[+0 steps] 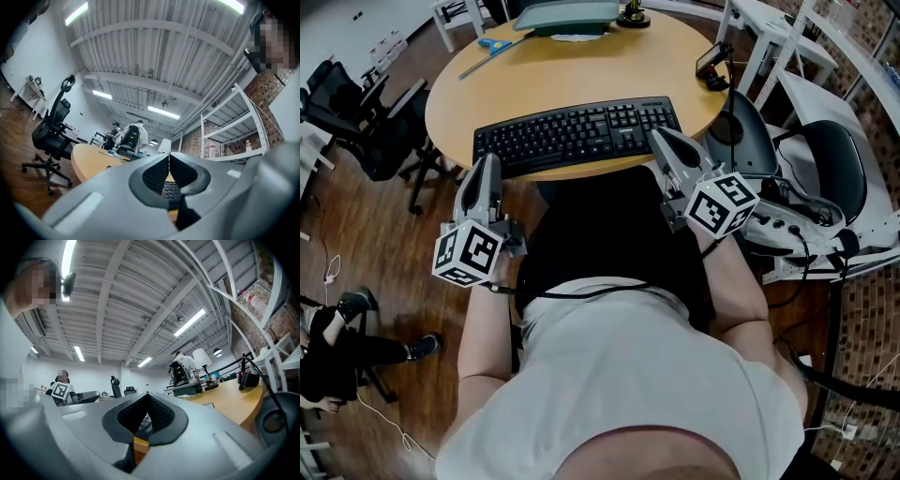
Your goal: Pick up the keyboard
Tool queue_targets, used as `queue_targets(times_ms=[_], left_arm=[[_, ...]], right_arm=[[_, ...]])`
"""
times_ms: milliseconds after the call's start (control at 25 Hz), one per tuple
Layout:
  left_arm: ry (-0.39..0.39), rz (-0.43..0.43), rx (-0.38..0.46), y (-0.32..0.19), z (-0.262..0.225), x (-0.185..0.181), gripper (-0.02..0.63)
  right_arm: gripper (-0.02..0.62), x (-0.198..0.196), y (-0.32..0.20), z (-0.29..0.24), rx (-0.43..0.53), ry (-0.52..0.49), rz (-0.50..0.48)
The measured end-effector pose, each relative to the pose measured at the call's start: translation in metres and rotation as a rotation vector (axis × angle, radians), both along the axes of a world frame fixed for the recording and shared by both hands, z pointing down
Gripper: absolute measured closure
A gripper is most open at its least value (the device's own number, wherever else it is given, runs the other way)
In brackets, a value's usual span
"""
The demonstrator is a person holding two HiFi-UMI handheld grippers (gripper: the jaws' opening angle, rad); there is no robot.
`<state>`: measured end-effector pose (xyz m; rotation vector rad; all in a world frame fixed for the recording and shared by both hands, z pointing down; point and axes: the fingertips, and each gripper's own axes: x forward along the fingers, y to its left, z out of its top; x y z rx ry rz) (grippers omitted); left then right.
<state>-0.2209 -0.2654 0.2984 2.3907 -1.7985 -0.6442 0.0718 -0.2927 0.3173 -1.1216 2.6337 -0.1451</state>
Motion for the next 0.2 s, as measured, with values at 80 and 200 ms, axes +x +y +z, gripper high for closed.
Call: queue_targets(times_ms=[80, 200], left_arm=[[-0.003, 0.002, -0.002, -0.0003, 0.0002, 0.0002, 0.484], [-0.005, 0.004, -0.008, -0.0010, 0.0017, 0.0005, 0.484]], right_arm=[[0.595, -0.0008, 0.0001, 0.0002, 0.000, 0.003, -0.001], [0.595, -0.0014, 0.0003, -0.0002, 0.001, 0.003, -0.001]])
